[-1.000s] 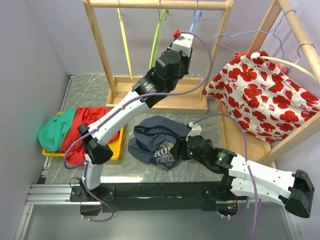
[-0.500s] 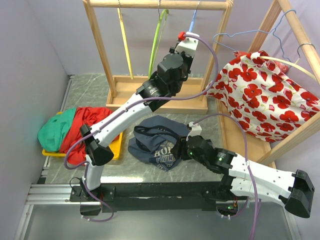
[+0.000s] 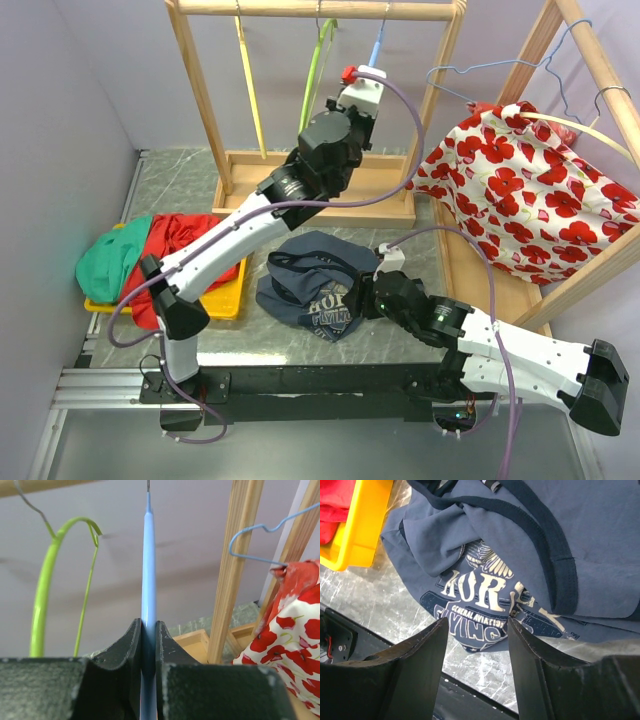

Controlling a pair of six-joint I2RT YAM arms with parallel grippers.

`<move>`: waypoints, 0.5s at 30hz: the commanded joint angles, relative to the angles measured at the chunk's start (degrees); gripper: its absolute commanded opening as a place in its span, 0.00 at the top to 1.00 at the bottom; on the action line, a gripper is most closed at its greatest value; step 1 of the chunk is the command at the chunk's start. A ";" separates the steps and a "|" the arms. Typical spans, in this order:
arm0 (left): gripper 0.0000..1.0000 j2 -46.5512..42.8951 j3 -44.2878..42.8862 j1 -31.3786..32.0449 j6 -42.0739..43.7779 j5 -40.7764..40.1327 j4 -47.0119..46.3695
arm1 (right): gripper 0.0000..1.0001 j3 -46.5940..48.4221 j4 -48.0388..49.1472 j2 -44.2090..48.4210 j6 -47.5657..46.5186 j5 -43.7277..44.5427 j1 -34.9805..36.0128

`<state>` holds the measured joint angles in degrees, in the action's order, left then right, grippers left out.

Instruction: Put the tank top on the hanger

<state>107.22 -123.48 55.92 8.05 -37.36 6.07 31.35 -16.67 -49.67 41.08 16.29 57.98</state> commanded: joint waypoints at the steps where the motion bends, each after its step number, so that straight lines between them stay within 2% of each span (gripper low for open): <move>1: 0.99 -7.37 1.48 0.77 -0.58 2.47 -5.63 | 0.41 -0.33 1.63 1.77 -1.09 2.60 0.12; 6: 0.99 -9.83 3.77 0.68 -2.25 3.96 -5.36 | 0.39 0.02 0.50 2.12 -0.65 4.45 0.12; 15: 0.99 -19.92 16.15 0.77 -9.70 8.71 -4.13 | 0.39 0.29 -4.42 6.33 1.37 10.33 0.12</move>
<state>94.19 -110.87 56.36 3.66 -32.08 4.34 31.35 -19.07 -46.59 41.15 21.67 57.98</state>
